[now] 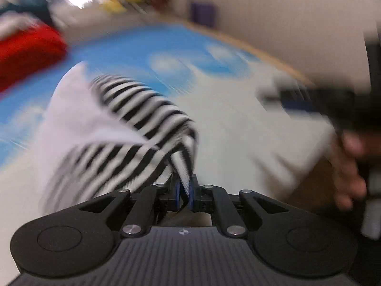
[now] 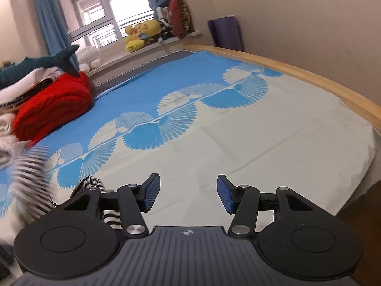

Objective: Fold small clothes

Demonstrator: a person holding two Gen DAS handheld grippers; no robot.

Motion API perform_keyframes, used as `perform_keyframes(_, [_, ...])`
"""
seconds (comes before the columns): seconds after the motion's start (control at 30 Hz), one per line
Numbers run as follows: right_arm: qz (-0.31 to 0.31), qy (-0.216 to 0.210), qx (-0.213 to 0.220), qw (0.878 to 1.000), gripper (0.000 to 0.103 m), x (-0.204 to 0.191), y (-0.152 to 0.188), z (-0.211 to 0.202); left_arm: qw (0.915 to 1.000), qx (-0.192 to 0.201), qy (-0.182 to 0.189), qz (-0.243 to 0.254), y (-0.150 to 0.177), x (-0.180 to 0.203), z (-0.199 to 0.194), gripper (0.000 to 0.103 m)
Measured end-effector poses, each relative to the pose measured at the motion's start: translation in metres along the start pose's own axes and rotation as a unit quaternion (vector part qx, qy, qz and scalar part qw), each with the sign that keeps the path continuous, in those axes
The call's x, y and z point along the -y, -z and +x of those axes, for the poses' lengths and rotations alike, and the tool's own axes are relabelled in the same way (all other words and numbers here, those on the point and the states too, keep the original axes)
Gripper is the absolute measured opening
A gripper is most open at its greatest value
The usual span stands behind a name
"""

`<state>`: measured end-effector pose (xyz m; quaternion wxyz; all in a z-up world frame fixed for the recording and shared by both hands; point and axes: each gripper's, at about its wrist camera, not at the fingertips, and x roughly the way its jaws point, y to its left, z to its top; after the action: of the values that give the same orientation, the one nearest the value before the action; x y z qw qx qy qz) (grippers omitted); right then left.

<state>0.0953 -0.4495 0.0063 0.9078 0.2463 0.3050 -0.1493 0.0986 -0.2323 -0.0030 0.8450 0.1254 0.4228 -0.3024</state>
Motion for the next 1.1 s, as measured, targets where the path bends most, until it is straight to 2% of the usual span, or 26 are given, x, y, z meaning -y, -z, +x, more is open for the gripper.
perform_keyframes(0.07, [0.009, -0.005, -0.003, 1.000, 0.055, 0.003, -0.001, 0.000, 0.9980, -0.039, 0.049, 0.000, 0.005, 0.008, 0.018, 0.012])
perform_keyframes(0.1, [0.023, -0.019, -0.010, 1.000, 0.055, 0.005, -0.001, 0.001, 0.9969, -0.046, 0.064, 0.000, 0.006, 0.006, 0.019, 0.014])
perform_keyframes(0.13, [0.023, -0.019, -0.010, 1.000, 0.055, 0.005, -0.001, 0.001, 0.9969, -0.043, 0.066, -0.001, 0.005, 0.001, 0.015, 0.021])
perform_keyframes(0.17, [0.024, -0.026, -0.013, 0.999, 0.055, 0.003, 0.000, 0.002, 0.9977, -0.033, 0.058, -0.003, 0.005, -0.007, 0.006, 0.029])
perform_keyframes(0.2, [0.017, -0.044, -0.020, 0.999, 0.055, -0.005, 0.000, 0.002, 0.9986, -0.020, 0.047, -0.009, 0.004, -0.021, -0.005, 0.031])
perform_keyframes(0.27, [0.014, -0.056, -0.026, 0.998, 0.055, -0.010, 0.000, 0.004, 0.9994, -0.006, 0.025, -0.022, 0.004, -0.047, -0.025, 0.031])
perform_keyframes(0.33, [-0.003, -0.096, -0.064, 0.993, 0.055, -0.031, 0.006, 0.014, 0.9995, 0.004, -0.007, -0.031, 0.004, -0.079, -0.042, 0.032])
perform_keyframes(0.4, [-0.019, -0.112, -0.090, 0.990, 0.055, -0.045, 0.012, 0.021, 0.9985, 0.011, -0.039, -0.037, 0.010, -0.112, -0.056, 0.032])
perform_keyframes(0.5, [-0.049, -0.119, -0.125, 0.984, 0.054, -0.068, 0.027, 0.033, 0.9956, 0.023, -0.065, -0.064, 0.029, -0.159, -0.068, 0.035])
perform_keyframes(0.6, [-0.072, -0.109, -0.159, 0.979, 0.054, -0.081, 0.039, 0.046, 0.9912, 0.035, -0.059, -0.113, 0.059, -0.194, -0.068, 0.035])
perform_keyframes(0.63, [-0.073, -0.100, -0.169, 0.978, 0.055, -0.082, 0.044, 0.051, 0.9872, 0.029, -0.058, -0.146, 0.069, -0.203, -0.067, 0.035])
perform_keyframes(0.67, [-0.071, -0.093, -0.177, 0.977, 0.055, -0.082, 0.047, 0.053, 0.9807, 0.006, -0.054, -0.188, 0.073, -0.211, -0.061, 0.035])
perform_keyframes(0.7, [-0.067, -0.086, -0.190, 0.976, 0.055, -0.082, 0.051, 0.058, 0.9786, 0.013, -0.036, -0.202, 0.073, -0.213, -0.060, 0.035])
perform_keyframes(0.77, [-0.057, -0.085, -0.211, 0.972, 0.055, -0.080, 0.057, 0.065, 0.9833, 0.031, -0.031, -0.177, 0.068, -0.205, -0.062, 0.038])
perform_keyframes(0.87, [-0.062, -0.097, -0.227, 0.967, 0.055, -0.084, 0.066, 0.066, 0.9874, 0.028, -0.023, -0.154, 0.061, -0.196, -0.057, 0.042])
perform_keyframes(0.9, [-0.070, -0.104, -0.230, 0.965, 0.052, -0.086, 0.069, 0.065, 0.9871, 0.025, -0.014, -0.158, 0.060, -0.195, -0.053, 0.042])
perform_keyframes(0.93, [-0.077, -0.115, -0.232, 0.963, 0.045, -0.088, 0.071, 0.063, 0.9868, 0.023, -0.008, -0.160, 0.061, -0.193, -0.052, 0.042])
perform_keyframes(0.97, [-0.082, -0.127, -0.231, 0.961, 0.017, -0.089, 0.072, 0.060, 0.9863, 0.023, -0.002, -0.163, 0.059, -0.193, -0.050, 0.045])
perform_keyframes(1.0, [-0.084, -0.137, -0.224, 0.961, 0.001, -0.088, 0.070, 0.055, 0.9856, 0.024, 0.001, -0.167, 0.057, -0.191, -0.048, 0.048])
perform_keyframes(1.03, [-0.078, -0.147, -0.206, 0.964, 0.002, -0.086, 0.066, 0.047, 0.9847, 0.026, 0.003, -0.172, 0.055, -0.189, -0.045, 0.051])
perform_keyframes(1.1, [-0.033, -0.183, -0.127, 0.974, 0.002, -0.071, 0.048, 0.020, 0.9822, 0.029, 0.007, -0.185, 0.053, -0.187, -0.040, 0.056])
